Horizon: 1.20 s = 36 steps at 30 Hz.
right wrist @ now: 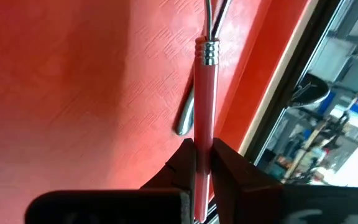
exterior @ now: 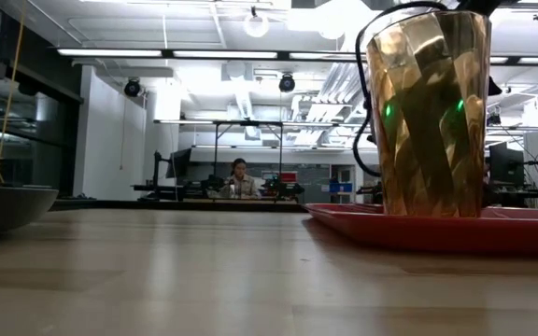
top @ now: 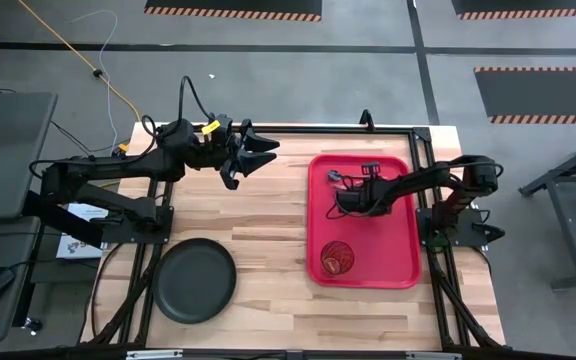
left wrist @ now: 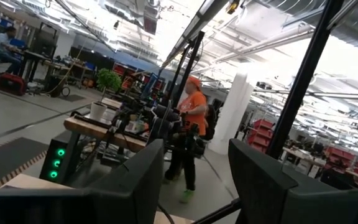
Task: Pick and place plate/cup/fork/spoon on tray
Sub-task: Put the red fork on the red serving tray beside the black spoon
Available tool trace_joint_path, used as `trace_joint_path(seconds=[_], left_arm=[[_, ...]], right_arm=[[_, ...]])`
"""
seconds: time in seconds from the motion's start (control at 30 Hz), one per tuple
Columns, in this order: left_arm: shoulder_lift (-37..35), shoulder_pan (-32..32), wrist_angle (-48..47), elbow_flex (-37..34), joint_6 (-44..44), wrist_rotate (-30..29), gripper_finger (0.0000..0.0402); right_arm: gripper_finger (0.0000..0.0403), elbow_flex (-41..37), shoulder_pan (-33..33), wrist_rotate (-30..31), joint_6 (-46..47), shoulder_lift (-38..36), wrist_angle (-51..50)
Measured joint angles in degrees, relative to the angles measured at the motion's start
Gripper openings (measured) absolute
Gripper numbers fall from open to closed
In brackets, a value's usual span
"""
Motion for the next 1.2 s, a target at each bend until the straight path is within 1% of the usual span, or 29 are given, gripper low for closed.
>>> trace_joint_path(seconds=[0.1,0.23,0.47,0.63,1.0,1.2], left_arm=[[0.00,0.00,0.00,0.00,1.22,0.01,0.0170],[0.00,0.00,-0.01,0.00,1.30,0.02,0.0170],[0.00,-0.01,-0.02,0.00,1.74,0.02,0.0170],[0.00,0.00,-0.02,0.00,2.30,0.04,0.0170],[0.00,-0.01,-0.02,0.00,2.28,0.07,0.0170],[0.00,-0.01,-0.02,0.00,2.26,0.13,0.0170]], right_arm=[[0.0014,1.27,0.00,0.05,0.97,-0.01,-0.62],[0.0009,2.59,-0.11,0.20,5.78,-0.02,-1.63],[0.0005,1.61,-0.11,0.47,5.79,-0.02,-2.05],[0.0011,1.28,-0.28,-1.20,6.23,-0.02,-1.84],[0.0064,1.28,-0.35,-4.19,7.98,-0.02,-1.34],[0.0075,1.28,-0.33,-4.82,7.98,-0.02,-1.37]])
